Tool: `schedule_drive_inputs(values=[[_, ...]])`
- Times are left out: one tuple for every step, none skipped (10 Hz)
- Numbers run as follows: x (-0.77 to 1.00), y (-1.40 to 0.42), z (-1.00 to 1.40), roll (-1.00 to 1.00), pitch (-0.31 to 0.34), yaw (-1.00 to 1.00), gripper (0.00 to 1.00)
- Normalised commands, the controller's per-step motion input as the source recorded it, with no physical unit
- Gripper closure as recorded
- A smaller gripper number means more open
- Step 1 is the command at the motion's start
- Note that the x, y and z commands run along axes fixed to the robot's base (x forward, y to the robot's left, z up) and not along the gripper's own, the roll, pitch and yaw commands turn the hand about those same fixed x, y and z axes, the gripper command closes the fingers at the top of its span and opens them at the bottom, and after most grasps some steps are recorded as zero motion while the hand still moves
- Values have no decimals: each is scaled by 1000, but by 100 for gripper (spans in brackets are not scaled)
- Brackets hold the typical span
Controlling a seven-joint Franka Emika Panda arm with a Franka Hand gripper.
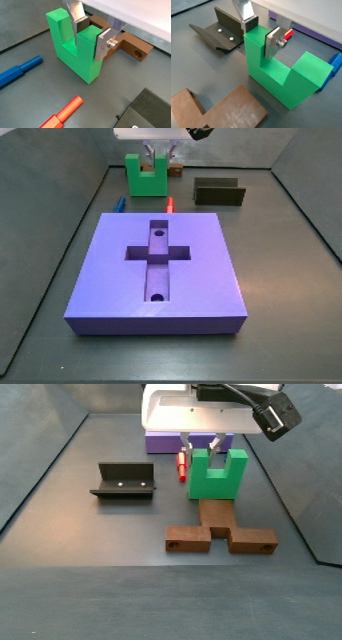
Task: Pick up the green object. Move up. Move to above the board. Insert the green object.
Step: Pick up the green object.
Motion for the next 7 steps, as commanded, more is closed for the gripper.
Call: schedule_drive_inputs(values=[[0, 0, 0, 0, 0, 0, 100], [0, 0, 0, 0, 0, 0, 100], [0, 0, 0, 0, 0, 0, 100], [0, 0, 0, 0, 0, 0, 100], [0, 0, 0, 0, 0, 0, 100], [0, 0, 0, 0, 0, 0, 100], [0, 0, 0, 0, 0, 0, 100]])
